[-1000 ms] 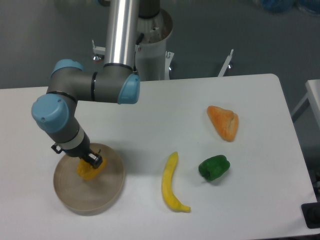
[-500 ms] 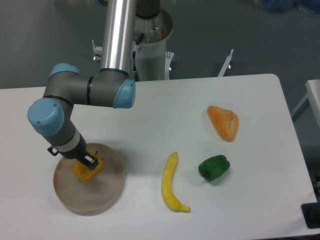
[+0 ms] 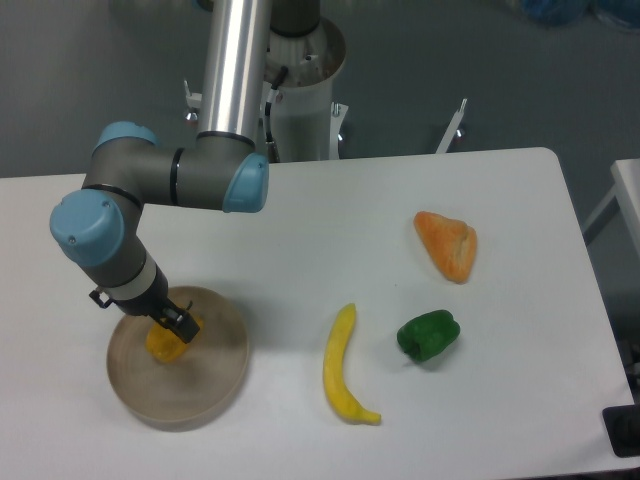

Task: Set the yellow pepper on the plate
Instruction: 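Lower the yellow pepper onto the plate and open the gripper, then lift the open gripper up away from the pepper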

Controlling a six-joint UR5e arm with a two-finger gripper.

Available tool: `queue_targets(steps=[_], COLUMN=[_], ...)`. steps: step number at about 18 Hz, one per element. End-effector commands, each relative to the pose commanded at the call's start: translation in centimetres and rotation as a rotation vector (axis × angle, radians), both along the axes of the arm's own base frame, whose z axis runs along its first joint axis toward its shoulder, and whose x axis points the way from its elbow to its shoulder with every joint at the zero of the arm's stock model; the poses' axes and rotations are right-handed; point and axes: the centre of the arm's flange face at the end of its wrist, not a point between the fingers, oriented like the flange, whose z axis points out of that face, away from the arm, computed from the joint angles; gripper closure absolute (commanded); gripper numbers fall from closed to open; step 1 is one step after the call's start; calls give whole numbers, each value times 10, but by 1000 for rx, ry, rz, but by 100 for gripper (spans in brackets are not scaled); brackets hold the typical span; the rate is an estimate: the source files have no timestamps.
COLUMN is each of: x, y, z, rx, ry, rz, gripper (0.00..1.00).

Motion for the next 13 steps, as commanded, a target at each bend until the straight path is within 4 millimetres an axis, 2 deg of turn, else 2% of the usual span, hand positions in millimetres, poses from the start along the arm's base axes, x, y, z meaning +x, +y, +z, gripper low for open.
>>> queue_targets(steps=[2, 5, 8, 11, 13], x=[-13, -54, -106, -168, -201], y=[-2, -8, -20, -39, -51], z=[10, 28, 42, 59, 64], rx=[13, 33, 31, 30, 24], ry=[1, 7, 19, 33, 39], rz=[15, 31, -6, -33, -49], gripper=[0, 0, 0, 0, 0])
